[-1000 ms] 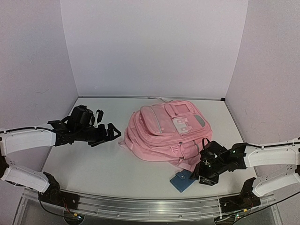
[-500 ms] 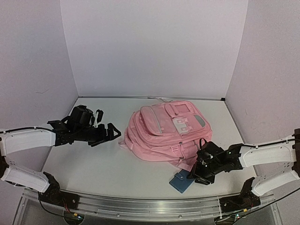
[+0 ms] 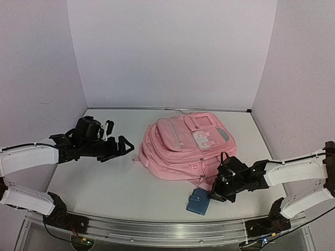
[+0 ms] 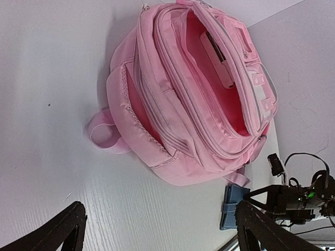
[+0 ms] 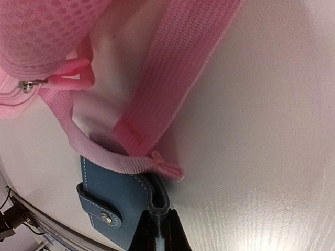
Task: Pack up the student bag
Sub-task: Pick up the personal item from the center of the board.
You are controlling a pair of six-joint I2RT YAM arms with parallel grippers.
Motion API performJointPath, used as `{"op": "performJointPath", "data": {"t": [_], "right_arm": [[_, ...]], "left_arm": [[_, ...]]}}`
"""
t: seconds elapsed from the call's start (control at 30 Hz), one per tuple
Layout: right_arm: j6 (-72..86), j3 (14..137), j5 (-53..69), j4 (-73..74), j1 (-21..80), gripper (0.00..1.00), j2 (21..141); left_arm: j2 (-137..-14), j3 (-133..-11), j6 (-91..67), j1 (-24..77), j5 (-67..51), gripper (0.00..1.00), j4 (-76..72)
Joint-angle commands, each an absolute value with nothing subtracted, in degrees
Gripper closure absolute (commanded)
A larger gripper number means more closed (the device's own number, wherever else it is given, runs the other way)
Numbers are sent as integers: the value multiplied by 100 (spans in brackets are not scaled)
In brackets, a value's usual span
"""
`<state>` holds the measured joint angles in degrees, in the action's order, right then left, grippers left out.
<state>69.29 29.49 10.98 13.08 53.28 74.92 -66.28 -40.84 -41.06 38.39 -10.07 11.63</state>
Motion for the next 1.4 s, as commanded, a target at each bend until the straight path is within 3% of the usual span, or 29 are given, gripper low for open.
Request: {"op": "performJointPath", "data": {"t": [0.0,0.27,0.6,1.03,1.17,1.37], "right_arm": [[6482,3331,1190,1190,5319,100,6970],[5321,4201,1398,907,5321,100,6258],[5106,4309,1345,-1153,5327,100,6483],[5017,4548,1878,-1842,5326,100,7127],[5011,4540,1939,-1846,5318,100,7228],[5012,4574,2061,-1872,5322,100,7373]], "left_arm": [[-6568,-4279,-3787,3806,-1583,0,1175],[-7017,-4432,-3510,4007,-3311,0,195],[-7325,-4688,-3657,4583,-4041,0,-923],[-8091,-4806,-4104,4772,-4463,0,-1829],[-8233,-4786,-4292,4790,-4668,8,-2412],[-8498,-4835,-4469,4829,-4859,31,-2709]]}}
